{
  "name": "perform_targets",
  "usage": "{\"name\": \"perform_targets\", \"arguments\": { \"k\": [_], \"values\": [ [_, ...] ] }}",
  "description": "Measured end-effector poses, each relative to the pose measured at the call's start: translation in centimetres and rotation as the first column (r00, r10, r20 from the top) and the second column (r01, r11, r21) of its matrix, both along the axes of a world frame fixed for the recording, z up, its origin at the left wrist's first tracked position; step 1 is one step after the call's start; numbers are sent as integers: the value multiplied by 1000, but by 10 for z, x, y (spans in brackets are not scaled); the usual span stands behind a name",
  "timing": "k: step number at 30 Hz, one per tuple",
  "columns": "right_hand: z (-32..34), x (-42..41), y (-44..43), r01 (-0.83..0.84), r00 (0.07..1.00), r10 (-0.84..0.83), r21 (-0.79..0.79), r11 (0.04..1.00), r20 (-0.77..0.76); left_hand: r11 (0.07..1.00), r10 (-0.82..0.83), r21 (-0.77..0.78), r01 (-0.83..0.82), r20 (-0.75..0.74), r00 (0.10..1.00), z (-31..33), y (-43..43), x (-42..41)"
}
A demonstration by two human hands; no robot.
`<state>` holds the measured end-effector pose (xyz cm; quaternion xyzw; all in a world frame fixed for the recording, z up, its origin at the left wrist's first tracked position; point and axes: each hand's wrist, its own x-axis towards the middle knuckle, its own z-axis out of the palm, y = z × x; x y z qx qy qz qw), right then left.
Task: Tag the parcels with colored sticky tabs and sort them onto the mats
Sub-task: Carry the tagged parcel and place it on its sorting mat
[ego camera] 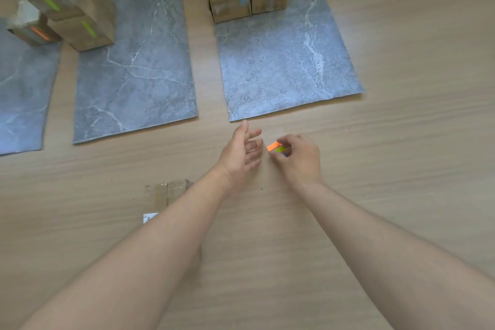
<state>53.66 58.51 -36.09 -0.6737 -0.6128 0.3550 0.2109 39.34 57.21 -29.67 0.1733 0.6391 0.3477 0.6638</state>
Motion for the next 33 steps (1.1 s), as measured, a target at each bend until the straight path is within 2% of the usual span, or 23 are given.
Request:
{"name": "perform_targets", "arguments": {
  "k": [5,11,14,17,20,28,33],
  "values": [
    [2,-3,10,37,999,-35,-64,997,33,999,-31,-21,32,17,999,-6,11,-4],
    [7,0,17,80,997,-81,-149,986,-4,996,-88,-31,89,22,996,-4,16,-7],
    [9,3,18,8,999,-4,-114,993,38,992,-123,-33,124,24,992,-3,17,-9],
    [7,3,15,-149,975,147,-2,989,167,990,-132,-40,134,32,991,-2,18,-9],
    [5,3,11,-190,960,173,56,980,219,992,-120,-38,122,37,992,0,19,-8],
    [8,6,15,-99,989,103,-47,994,102,985,-123,-112,135,108,986,-3,13,-6],
    [14,19,13,41,998,-49,-154,987,-49,979,-141,-132,158,130,981,3,14,3]
  ]
}}
